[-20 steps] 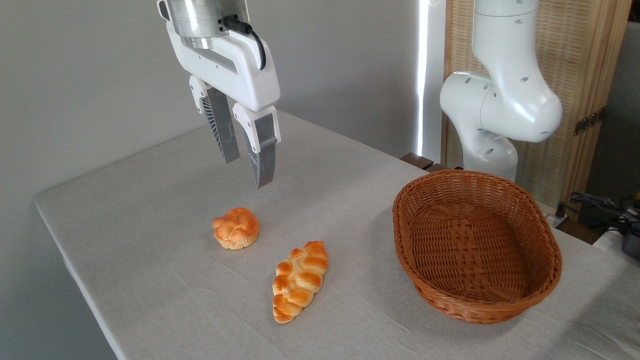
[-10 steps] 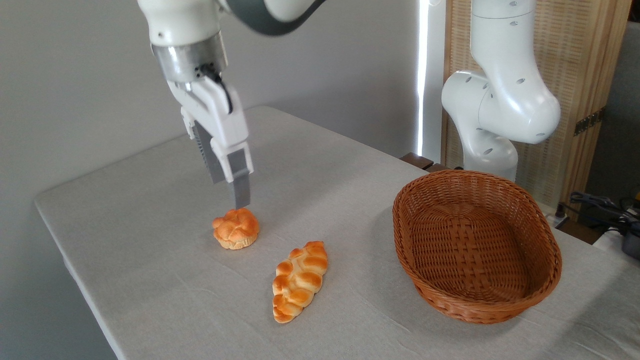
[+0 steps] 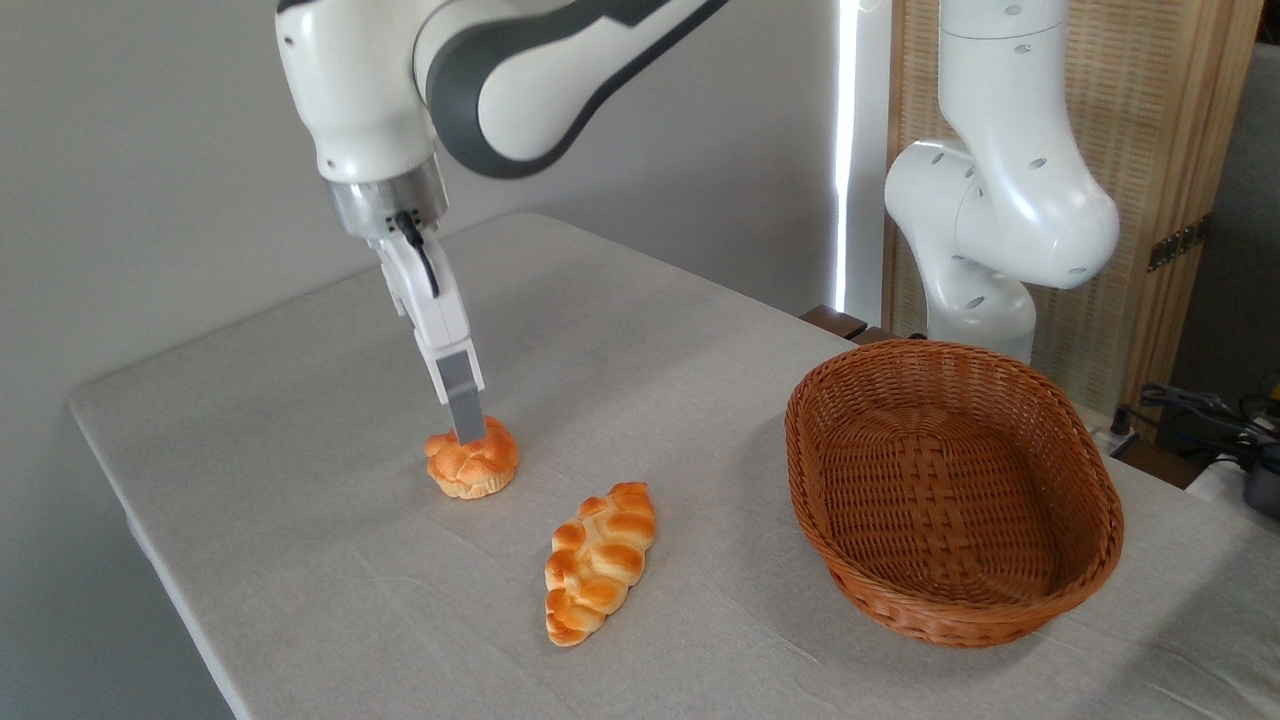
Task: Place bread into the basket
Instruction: 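Close the gripper on the round bun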
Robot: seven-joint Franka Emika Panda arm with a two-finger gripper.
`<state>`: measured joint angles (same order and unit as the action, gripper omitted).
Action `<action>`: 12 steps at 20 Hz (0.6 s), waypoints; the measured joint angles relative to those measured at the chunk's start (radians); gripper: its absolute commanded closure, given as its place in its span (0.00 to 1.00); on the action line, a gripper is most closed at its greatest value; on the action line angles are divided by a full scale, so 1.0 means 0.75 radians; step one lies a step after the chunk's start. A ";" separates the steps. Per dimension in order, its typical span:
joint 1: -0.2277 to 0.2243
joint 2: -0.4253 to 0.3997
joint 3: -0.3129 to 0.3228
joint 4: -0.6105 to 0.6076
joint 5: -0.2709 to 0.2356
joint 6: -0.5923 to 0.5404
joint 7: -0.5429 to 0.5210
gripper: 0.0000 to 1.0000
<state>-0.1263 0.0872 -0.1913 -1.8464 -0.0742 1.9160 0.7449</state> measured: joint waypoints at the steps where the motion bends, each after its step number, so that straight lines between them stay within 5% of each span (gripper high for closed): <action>1: -0.001 0.009 -0.003 -0.008 0.001 0.010 0.000 0.00; 9: -0.004 0.079 -0.042 -0.039 0.048 0.057 0.001 0.04; 12: -0.005 0.085 -0.049 -0.057 0.059 0.085 0.001 0.46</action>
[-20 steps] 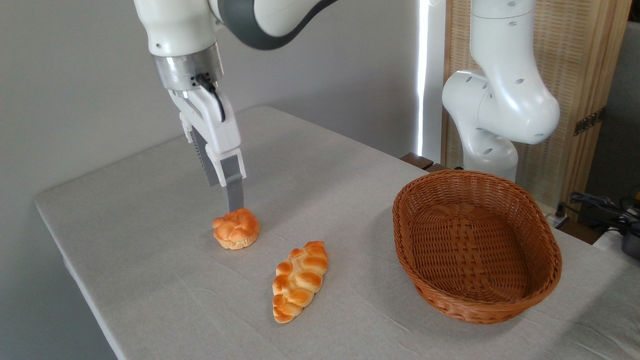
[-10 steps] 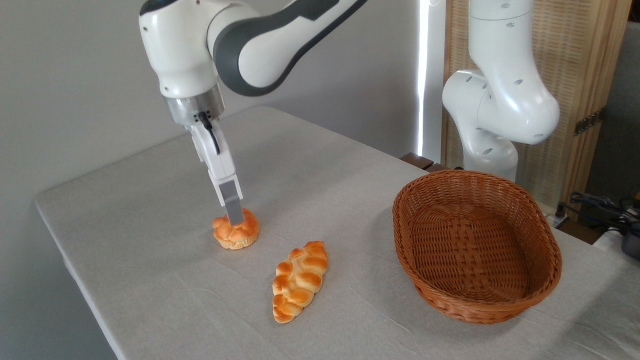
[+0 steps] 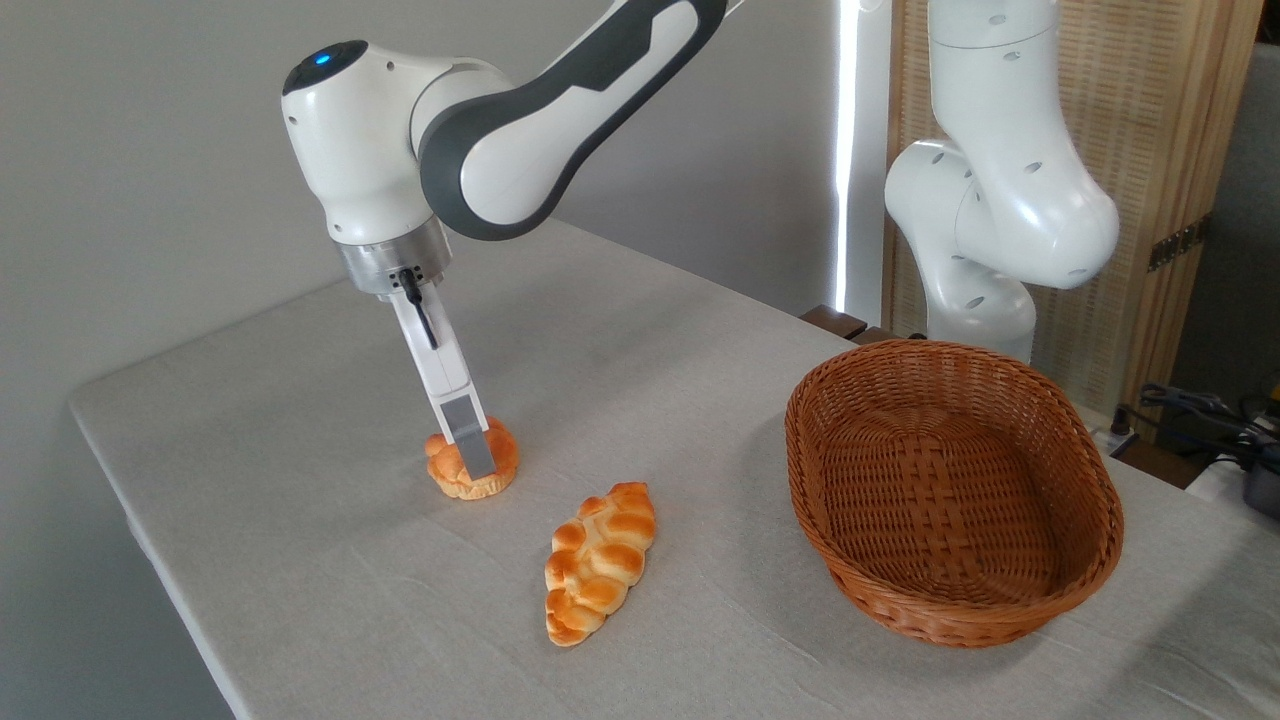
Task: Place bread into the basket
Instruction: 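Close the gripper on the round bun, then lift the bun and carry it over the wicker basket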
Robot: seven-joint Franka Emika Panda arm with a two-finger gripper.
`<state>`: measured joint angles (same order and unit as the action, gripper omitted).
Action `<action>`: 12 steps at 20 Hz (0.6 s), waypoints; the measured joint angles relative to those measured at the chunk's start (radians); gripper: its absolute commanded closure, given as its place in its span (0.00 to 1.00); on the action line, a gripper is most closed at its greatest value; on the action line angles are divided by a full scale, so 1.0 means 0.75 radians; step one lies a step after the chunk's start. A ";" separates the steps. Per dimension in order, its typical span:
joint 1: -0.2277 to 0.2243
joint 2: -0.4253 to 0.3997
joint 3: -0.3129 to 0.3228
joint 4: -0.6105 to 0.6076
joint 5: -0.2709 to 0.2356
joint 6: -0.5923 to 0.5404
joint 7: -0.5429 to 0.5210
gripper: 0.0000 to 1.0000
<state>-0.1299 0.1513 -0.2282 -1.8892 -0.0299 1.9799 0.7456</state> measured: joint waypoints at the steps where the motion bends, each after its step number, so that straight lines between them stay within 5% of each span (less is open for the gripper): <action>1: 0.000 0.000 0.000 -0.003 0.001 0.008 0.000 0.52; 4: 0.000 0.000 0.000 -0.005 0.001 0.014 0.001 0.66; 12: 0.000 0.005 -0.003 -0.008 0.002 0.015 0.004 0.68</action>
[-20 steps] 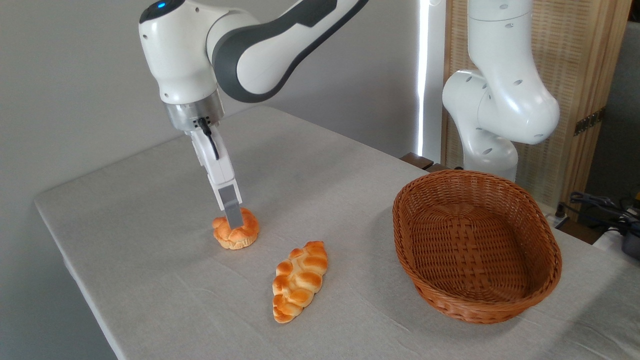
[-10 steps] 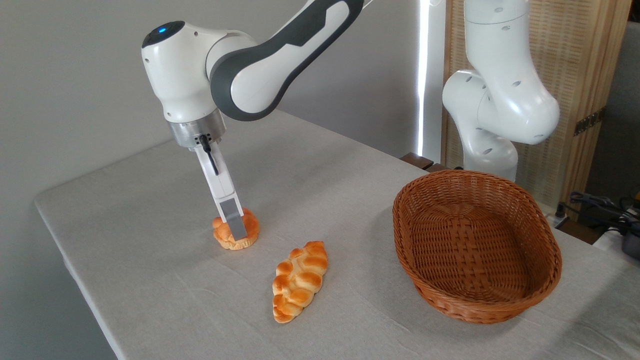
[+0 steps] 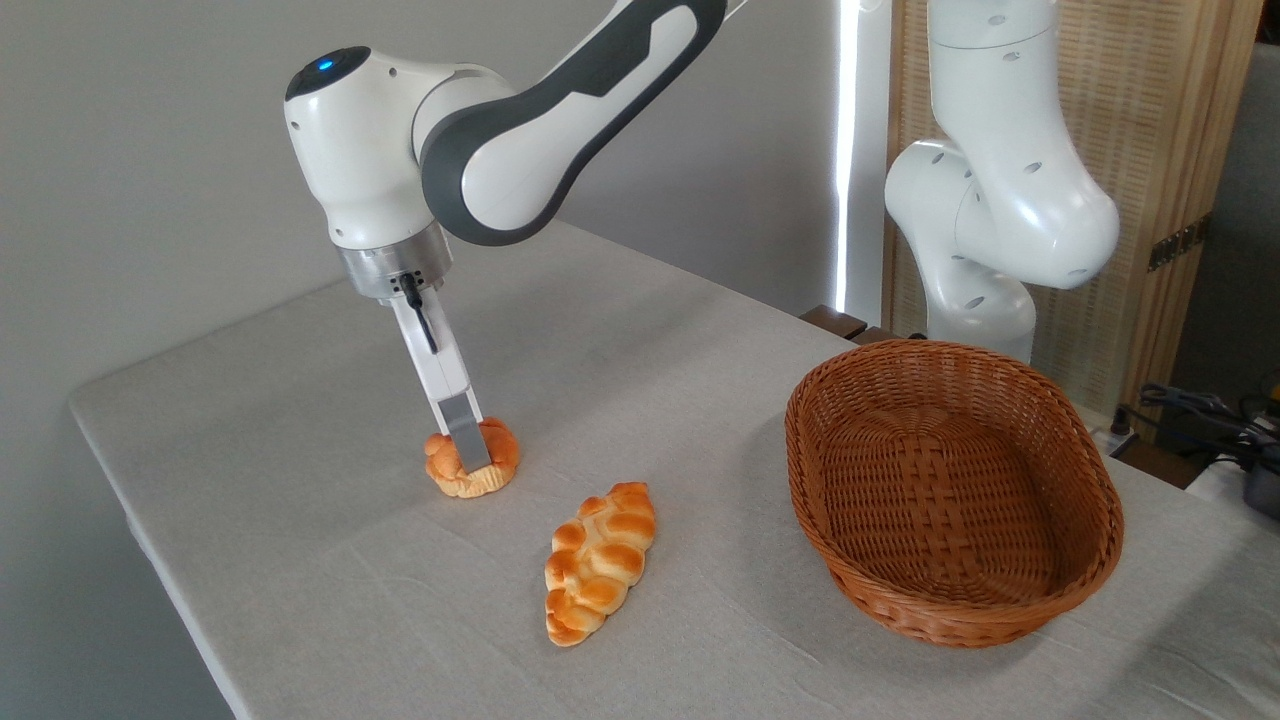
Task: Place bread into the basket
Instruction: 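Lift the bun and carry it over the wicker basket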
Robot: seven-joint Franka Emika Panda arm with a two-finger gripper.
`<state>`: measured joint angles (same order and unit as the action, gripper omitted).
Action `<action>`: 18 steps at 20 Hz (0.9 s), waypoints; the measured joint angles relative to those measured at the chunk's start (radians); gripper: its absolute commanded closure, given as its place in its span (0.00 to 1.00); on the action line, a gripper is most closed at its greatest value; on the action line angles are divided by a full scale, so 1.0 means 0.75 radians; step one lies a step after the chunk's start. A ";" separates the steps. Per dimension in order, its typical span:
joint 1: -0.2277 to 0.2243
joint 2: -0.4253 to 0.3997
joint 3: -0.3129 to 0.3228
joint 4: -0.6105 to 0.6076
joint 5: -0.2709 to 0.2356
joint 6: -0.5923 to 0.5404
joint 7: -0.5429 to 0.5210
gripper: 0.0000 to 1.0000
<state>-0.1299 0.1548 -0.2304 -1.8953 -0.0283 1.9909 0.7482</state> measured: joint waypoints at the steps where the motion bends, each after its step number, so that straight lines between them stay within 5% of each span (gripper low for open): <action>1: 0.000 0.000 0.000 0.000 0.000 0.000 0.000 0.68; 6: 0.005 -0.045 0.008 0.013 0.000 -0.011 0.000 0.60; 10: 0.010 -0.189 0.104 0.015 -0.029 -0.163 0.012 0.61; 18: 0.012 -0.498 0.384 -0.057 -0.046 -0.591 0.464 0.56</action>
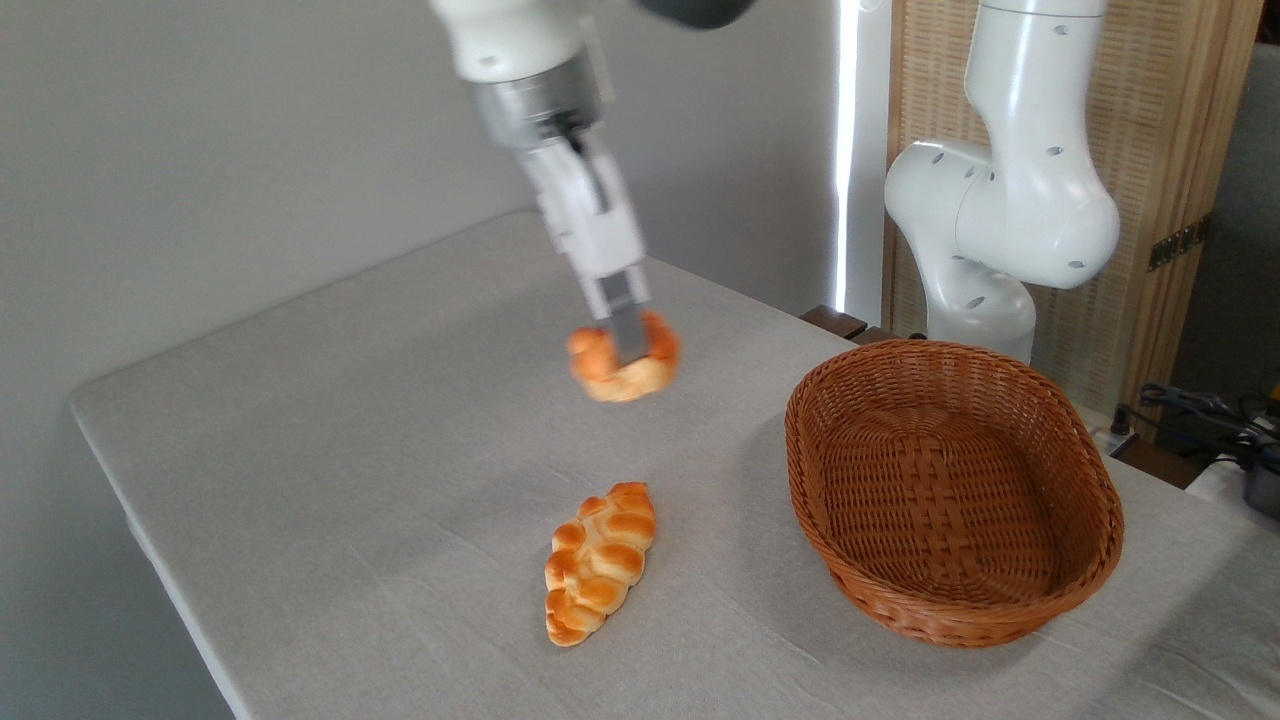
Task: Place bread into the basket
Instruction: 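Lift the bun and carry it over the wicker basket, then lower the bun into the basket and open the gripper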
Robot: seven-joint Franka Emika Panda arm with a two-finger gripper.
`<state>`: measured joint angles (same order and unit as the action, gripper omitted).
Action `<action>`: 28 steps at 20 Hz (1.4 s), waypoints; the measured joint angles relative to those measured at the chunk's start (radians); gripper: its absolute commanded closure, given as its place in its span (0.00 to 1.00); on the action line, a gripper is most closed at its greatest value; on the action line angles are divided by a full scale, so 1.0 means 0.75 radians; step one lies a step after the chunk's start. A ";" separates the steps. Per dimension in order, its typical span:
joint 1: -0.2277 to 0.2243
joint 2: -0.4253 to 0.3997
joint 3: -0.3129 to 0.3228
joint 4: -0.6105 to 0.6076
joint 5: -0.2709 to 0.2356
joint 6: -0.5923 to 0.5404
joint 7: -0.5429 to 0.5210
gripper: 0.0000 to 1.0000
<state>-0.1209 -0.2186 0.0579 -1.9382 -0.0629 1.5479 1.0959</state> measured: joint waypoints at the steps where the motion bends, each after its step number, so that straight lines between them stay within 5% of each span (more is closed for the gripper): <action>1: -0.001 -0.057 0.035 -0.054 0.000 -0.015 0.055 0.56; 4: -0.023 -0.219 0.107 -0.230 0.011 -0.018 0.153 0.56; 7: -0.107 -0.356 0.155 -0.385 0.116 -0.018 0.158 0.56; 15: -0.320 -0.568 0.537 -0.498 0.289 -0.151 0.257 0.46; 20: -0.463 -0.572 0.569 -0.546 0.340 -0.210 0.320 0.43; 28: -0.481 -0.563 0.619 -0.608 0.409 -0.210 0.329 0.21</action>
<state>-0.4815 -0.6408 0.5221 -2.3941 0.2436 1.3901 1.3424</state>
